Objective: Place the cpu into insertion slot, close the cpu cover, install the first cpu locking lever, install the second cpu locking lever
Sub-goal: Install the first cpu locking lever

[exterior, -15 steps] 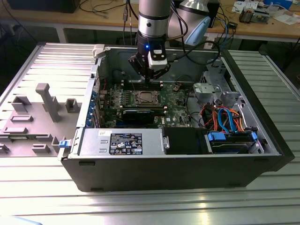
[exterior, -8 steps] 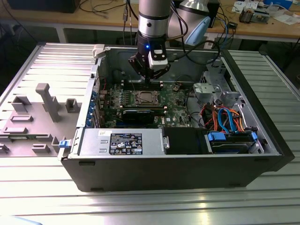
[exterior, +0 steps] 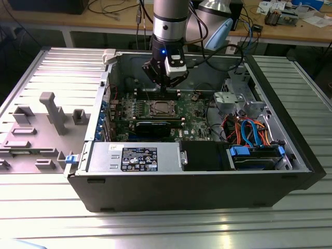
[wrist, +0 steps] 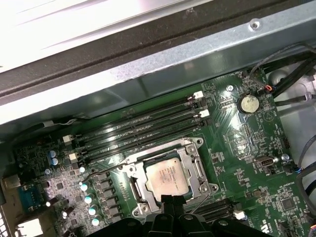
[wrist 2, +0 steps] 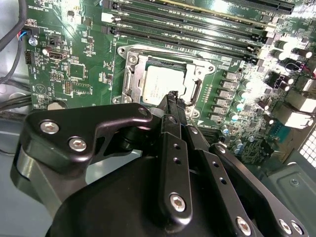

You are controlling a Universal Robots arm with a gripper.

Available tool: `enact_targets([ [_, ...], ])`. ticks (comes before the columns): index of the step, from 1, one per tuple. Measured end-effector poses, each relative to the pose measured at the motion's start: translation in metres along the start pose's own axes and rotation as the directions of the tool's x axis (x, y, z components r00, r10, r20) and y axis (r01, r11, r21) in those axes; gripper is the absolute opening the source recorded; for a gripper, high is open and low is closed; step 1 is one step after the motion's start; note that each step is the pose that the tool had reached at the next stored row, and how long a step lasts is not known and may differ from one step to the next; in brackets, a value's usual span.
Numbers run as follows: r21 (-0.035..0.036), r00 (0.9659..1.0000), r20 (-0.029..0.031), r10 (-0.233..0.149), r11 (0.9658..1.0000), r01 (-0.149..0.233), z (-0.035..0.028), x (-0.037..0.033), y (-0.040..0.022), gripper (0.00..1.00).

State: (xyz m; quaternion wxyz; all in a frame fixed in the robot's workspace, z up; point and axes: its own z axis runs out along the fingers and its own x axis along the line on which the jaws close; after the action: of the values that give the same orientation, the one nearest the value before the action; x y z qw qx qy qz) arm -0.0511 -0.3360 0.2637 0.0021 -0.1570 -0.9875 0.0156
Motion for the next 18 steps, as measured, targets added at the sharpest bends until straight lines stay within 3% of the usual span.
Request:
enact_targets([
  [18,0.0,0.9989,0.0015,-0.047,0.9989,0.047,0.0,0.0,0.0,0.11],
])
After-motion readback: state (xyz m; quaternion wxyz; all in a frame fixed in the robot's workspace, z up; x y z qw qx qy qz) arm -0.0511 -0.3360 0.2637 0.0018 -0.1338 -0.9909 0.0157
